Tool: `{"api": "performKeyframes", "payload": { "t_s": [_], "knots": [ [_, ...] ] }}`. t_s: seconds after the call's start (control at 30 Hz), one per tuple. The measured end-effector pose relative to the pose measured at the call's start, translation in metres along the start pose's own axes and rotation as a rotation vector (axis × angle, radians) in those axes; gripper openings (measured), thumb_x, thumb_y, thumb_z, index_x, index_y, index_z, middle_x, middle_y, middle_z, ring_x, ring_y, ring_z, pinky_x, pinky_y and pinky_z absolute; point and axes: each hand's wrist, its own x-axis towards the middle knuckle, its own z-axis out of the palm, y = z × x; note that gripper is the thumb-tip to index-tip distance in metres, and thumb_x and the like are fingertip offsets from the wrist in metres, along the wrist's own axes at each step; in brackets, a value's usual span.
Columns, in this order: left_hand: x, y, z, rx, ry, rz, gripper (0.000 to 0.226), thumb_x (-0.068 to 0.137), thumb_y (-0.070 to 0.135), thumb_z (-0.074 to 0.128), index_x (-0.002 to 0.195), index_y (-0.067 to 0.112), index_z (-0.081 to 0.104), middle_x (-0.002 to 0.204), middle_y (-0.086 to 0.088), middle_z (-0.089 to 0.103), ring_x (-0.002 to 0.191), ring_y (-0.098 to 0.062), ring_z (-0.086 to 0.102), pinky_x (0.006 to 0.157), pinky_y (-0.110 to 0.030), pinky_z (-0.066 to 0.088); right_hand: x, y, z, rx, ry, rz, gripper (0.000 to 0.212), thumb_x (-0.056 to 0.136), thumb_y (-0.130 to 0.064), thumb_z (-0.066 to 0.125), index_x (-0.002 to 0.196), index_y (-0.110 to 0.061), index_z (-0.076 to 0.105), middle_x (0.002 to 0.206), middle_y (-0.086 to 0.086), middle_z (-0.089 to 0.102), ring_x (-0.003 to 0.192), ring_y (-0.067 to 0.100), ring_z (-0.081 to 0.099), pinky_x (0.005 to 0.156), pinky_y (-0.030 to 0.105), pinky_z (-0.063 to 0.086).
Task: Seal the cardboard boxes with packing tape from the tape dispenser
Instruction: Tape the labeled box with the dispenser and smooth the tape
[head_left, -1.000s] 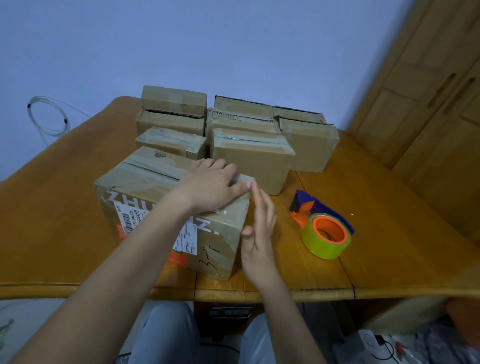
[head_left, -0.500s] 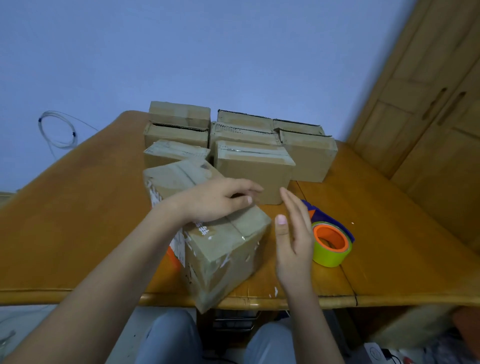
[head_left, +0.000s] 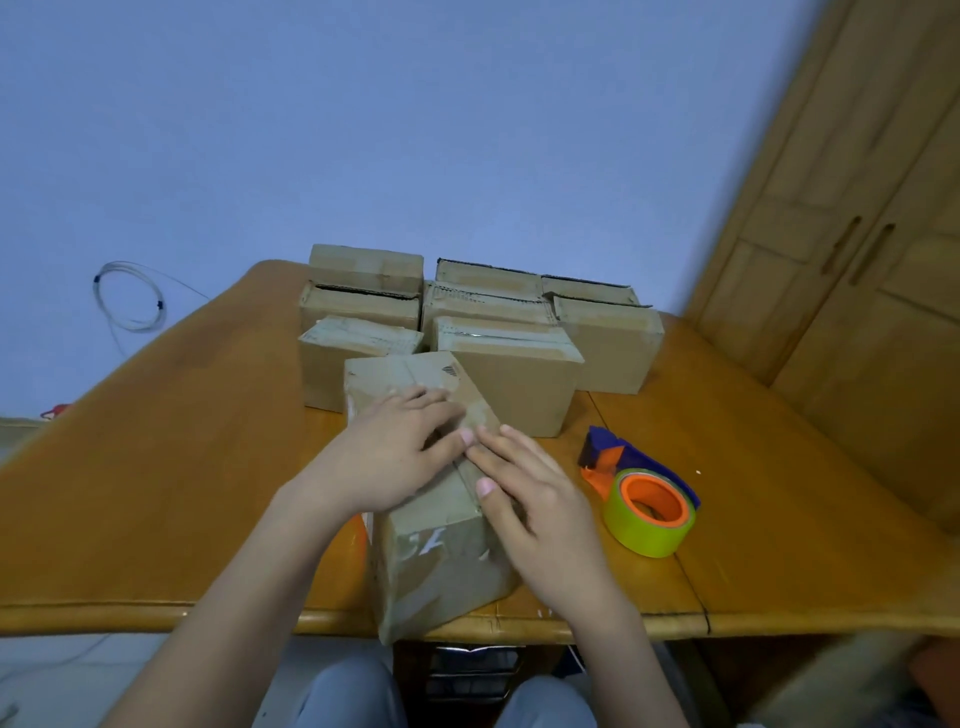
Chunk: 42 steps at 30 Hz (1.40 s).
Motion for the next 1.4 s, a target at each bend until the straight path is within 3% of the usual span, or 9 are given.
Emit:
{"api": "performKeyframes", "payload": {
  "t_s": [0.23,0.5,0.7,0.83,0.93,1.03,1.13,1.3,1.4],
  "knots": [
    [0.008,-0.007,0.004,-0.159,-0.043,0.142,0.045,0.099,0.044,0.04,0.142,0.03,0.045,0.154,0.008,0.031,0.143,-0.002,0.021,0.109,-0.013,0.01,-0.014,-0.01,0.001,0.07,0.204,0.091,0.038,0.09,-0.046,0.045,0.117,-0.033,0.068,0.117,-0.023,0.059,0.118,-0.005,0.039,0.095,0.002,0.026],
    [0.011,-0.002,-0.004,-0.154,-0.119,0.045,0.049,0.098,0.04,0.047,0.145,0.029,0.039,0.149,0.011,0.04,0.133,-0.009,0.04,0.103,-0.024,0.031,-0.01,-0.012,0.009,0.162,0.324,0.117,0.032,0.088,-0.034,0.047,0.106,-0.028,0.074,0.104,-0.019,0.064,0.11,-0.002,0.043,0.089,0.002,0.03],
    [0.017,0.008,-0.002,-0.036,-0.09,0.1,0.042,0.101,0.029,0.043,0.143,0.032,0.041,0.149,0.016,0.036,0.134,-0.007,0.034,0.092,-0.017,0.029,-0.009,-0.008,0.008,0.139,0.336,0.078,0.03,0.09,-0.03,0.048,0.103,-0.024,0.075,0.105,-0.016,0.068,0.111,-0.002,0.046,0.092,0.005,0.033],
    [0.013,0.004,0.005,-0.096,-0.037,0.095,0.04,0.103,0.029,0.038,0.142,0.038,0.041,0.152,0.02,0.029,0.138,-0.004,0.026,0.091,-0.016,0.024,-0.007,0.009,-0.019,0.419,0.265,0.194,0.025,0.092,-0.037,0.047,0.112,-0.037,0.063,0.11,-0.02,0.067,0.111,-0.001,0.055,0.089,0.01,0.042],
    [0.01,0.0,0.008,-0.165,-0.011,0.092,0.04,0.102,0.032,0.036,0.14,0.041,0.042,0.151,0.022,0.028,0.139,-0.001,0.023,0.096,-0.015,0.02,-0.003,0.054,-0.045,0.1,0.289,0.39,0.031,0.094,-0.023,0.055,0.123,-0.034,0.056,0.127,-0.014,0.055,0.123,0.001,0.046,0.099,0.015,0.037],
    [0.009,-0.002,0.01,-0.179,0.008,0.087,0.039,0.101,0.035,0.036,0.139,0.045,0.041,0.15,0.026,0.027,0.138,0.002,0.022,0.101,-0.017,0.02,0.008,0.106,-0.074,-0.233,0.017,0.664,0.063,0.088,-0.013,0.063,0.145,-0.02,0.038,0.151,0.003,0.032,0.14,0.019,0.024,0.11,0.032,0.026],
    [0.009,-0.002,0.011,-0.183,0.007,0.082,0.038,0.101,0.038,0.036,0.137,0.05,0.04,0.148,0.031,0.026,0.137,0.004,0.02,0.102,-0.018,0.021,0.022,0.138,-0.089,-0.289,-0.382,0.758,0.076,0.086,-0.013,0.066,0.15,-0.021,0.026,0.152,0.005,0.033,0.131,0.021,0.04,0.097,0.028,0.042],
    [0.008,0.0,0.01,-0.179,-0.002,0.062,0.037,0.1,0.041,0.035,0.135,0.053,0.039,0.146,0.035,0.024,0.136,0.006,0.019,0.105,-0.02,0.021,0.042,0.163,-0.074,-0.499,-0.476,0.728,0.07,0.08,-0.021,0.072,0.142,-0.025,0.04,0.133,0.005,0.054,0.115,0.023,0.055,0.084,0.033,0.053],
    [0.008,0.0,0.009,-0.188,-0.009,0.071,0.041,0.096,0.052,0.029,0.135,0.051,0.041,0.145,0.033,0.027,0.136,0.007,0.021,0.104,-0.018,0.022,0.043,0.178,-0.067,-0.419,-0.503,0.805,0.059,0.072,-0.017,0.08,0.125,-0.017,0.056,0.119,0.008,0.063,0.105,0.025,0.06,0.075,0.032,0.051]
  ]
}}
